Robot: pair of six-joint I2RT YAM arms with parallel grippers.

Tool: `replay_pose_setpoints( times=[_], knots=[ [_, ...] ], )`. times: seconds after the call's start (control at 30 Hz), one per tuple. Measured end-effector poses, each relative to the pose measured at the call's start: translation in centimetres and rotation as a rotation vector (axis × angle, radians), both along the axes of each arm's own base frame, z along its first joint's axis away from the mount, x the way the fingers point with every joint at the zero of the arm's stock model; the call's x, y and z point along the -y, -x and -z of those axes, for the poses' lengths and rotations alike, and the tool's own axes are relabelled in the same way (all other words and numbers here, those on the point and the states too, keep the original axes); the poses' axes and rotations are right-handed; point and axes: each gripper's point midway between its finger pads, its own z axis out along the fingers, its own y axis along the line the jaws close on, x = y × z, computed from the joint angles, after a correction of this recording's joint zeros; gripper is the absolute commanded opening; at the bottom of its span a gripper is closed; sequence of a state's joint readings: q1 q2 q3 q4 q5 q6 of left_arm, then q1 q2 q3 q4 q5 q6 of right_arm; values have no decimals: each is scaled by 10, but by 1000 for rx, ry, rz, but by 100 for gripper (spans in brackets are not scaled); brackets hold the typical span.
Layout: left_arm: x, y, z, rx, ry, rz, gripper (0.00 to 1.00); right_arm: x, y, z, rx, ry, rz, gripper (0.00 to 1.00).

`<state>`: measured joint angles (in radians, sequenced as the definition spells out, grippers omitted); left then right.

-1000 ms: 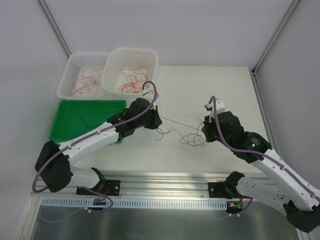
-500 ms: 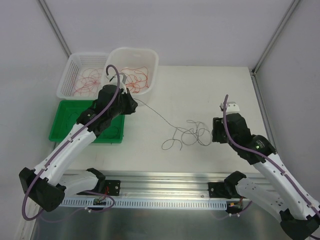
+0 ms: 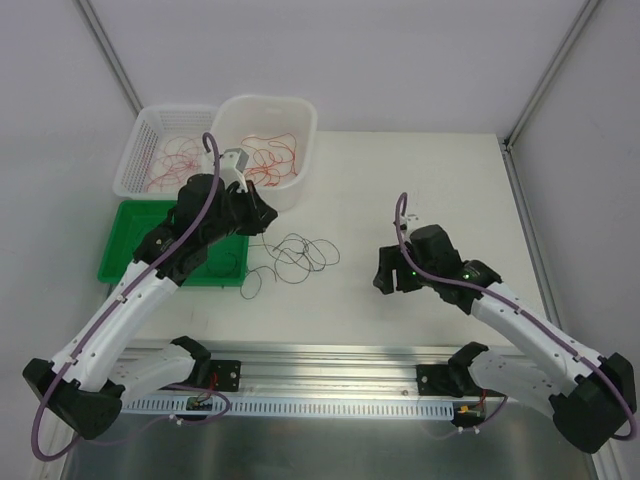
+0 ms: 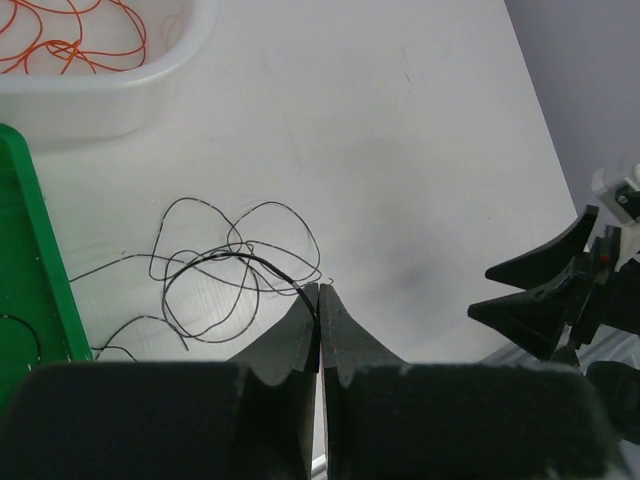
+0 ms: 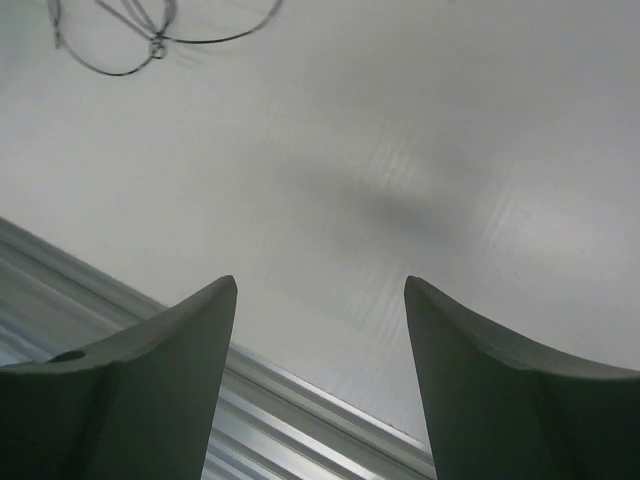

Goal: Untangle the cables

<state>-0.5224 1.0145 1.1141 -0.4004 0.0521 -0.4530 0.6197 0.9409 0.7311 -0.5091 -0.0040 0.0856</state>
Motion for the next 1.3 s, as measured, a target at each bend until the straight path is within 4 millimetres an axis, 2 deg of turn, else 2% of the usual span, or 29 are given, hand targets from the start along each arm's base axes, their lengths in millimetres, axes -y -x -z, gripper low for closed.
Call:
replay_pose_setpoints(
  times=[0.17,0.27,0.53,0.63,0.73,0.77,0.83,0.87,0.97,1.0,1.07,1.17,1.23,1.3],
  knots=[
    [-5,8,-12,31,18,0,0,-60,2,0,-2,-123,-191,75],
    [-7,12,-17,44,25,-1,0,-91,-4,0,0,-158,-274,75],
    [-13,22,-13,24,12,-4,0,-143,-49,-6,48,-200,-338,75],
    [-15,23,-15,28,12,-8,0,-163,-61,1,38,-220,-372,69],
    [-18,26,-15,28,9,-13,0,-178,-68,15,14,-230,-400,54],
    [-19,26,-15,29,6,-19,0,-181,-69,21,1,-229,-408,38],
    [-24,26,-14,29,-7,-39,0,-183,-69,32,-20,-223,-417,18],
    [-28,26,-13,32,-18,-55,0,-183,-69,35,-28,-218,-417,1],
    [-44,23,-10,45,-72,-125,0,-176,-73,35,-31,-210,-394,1],
    [-52,22,-9,50,-96,-158,0,-170,-78,33,-26,-207,-374,1],
    [-68,19,-5,54,-149,-225,0,-144,-87,26,-14,-194,-310,1],
    [-94,17,0,59,-238,-330,0,-72,-109,-3,41,-156,-131,1],
    [-110,16,3,59,-293,-394,0,-12,-124,-34,117,-123,31,1],
    [-124,15,4,62,-337,-449,0,47,-131,-69,193,-94,197,1]
  ],
)
